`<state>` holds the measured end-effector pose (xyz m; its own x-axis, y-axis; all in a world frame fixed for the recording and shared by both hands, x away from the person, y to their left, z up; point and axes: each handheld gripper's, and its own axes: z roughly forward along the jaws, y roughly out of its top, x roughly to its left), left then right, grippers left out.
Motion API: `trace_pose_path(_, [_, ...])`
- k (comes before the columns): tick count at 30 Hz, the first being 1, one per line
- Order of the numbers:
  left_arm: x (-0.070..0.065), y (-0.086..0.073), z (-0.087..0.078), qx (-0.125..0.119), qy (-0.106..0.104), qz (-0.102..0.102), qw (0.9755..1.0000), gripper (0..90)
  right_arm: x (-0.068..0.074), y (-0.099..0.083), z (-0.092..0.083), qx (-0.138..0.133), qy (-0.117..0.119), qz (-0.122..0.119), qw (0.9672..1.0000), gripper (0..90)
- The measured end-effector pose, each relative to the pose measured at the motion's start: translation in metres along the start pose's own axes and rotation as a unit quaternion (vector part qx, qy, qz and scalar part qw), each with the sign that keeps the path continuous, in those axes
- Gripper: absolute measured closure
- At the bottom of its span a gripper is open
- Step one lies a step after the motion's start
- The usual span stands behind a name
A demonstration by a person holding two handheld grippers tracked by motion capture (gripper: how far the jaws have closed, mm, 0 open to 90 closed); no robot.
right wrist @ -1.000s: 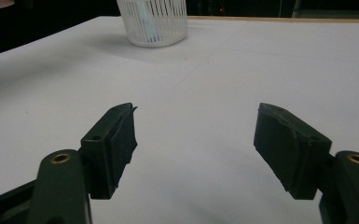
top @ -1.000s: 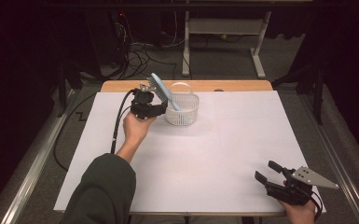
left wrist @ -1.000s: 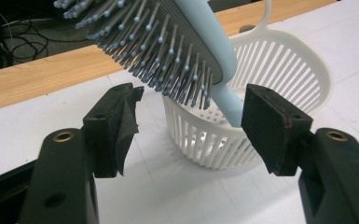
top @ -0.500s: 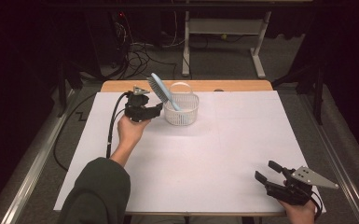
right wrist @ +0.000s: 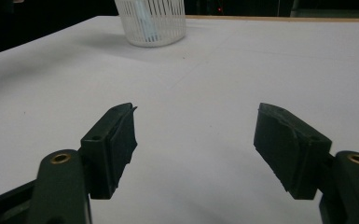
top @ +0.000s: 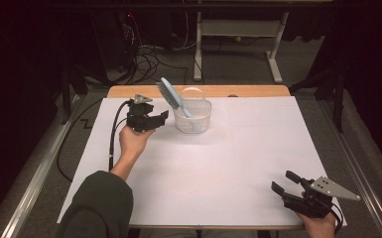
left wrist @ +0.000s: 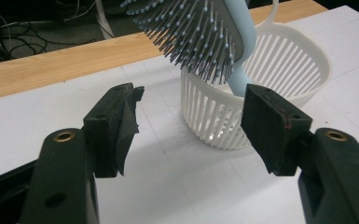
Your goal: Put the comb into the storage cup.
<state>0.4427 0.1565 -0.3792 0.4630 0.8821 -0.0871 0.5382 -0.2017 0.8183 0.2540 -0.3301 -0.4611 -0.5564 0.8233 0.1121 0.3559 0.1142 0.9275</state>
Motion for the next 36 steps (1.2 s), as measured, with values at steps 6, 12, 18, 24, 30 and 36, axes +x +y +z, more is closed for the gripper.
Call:
trace_pose_path(6, [0.005, -0.003, -0.005, -0.004, -0.004, -0.007, 1.0, 36.3, 0.0, 0.0, 0.0, 0.0, 0.0, 0.0, 1.0, 30.0])
trace_pose_path(12, [0.008, -0.006, -0.009, -0.007, -0.007, -0.012, 0.9999, 36.3, 0.0, 0.0, 0.001, 0.002, 0.001, 0.001, 1.0, 30.1])
trace_pose_path(18, [0.011, -0.009, -0.013, -0.012, -0.01, -0.017, 0.9997, 36.3, 0.001, 0.0, 0.001, 0.002, 0.0, 0.0, 1.0, 30.1])
trace_pose_path(24, [0.014, -0.012, -0.017, -0.012, -0.015, -0.022, 0.9996, 36.1, 0.001, 0.0, 0.001, 0.002, 0.0, 0.0, 1.0, 30.1])
trace_pose_path(30, [0.017, -0.015, -0.021, -0.013, -0.017, -0.022, 0.9995, 35.6, 0.001, 0.0, 0.001, 0.002, 0.0, -0.001, 1.0, 30.1])
trace_pose_path(36, [0.02, -0.017, -0.026, -0.017, -0.02, -0.024, 0.9994, 35.4, 0.001, 0.0, 0.001, 0.003, 0.0, -0.001, 1.0, 30.0])
